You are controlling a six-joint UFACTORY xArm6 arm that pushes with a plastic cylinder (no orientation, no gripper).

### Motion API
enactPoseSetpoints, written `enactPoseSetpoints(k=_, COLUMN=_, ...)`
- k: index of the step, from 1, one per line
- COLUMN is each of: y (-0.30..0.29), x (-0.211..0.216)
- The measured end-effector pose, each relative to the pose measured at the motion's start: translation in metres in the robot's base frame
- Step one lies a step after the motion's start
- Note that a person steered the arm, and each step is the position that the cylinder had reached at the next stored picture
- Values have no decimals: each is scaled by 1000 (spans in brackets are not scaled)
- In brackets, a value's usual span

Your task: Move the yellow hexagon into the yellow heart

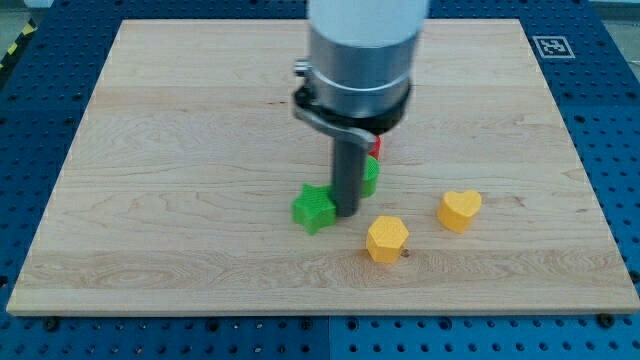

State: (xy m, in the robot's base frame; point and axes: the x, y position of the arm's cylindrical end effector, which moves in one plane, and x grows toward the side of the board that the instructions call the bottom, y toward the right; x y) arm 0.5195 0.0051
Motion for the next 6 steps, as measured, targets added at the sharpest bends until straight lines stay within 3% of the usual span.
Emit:
enactPoseSetpoints(k=2, y=-4, x=49)
enactPoseSetpoints(k=6, y=62, x=48)
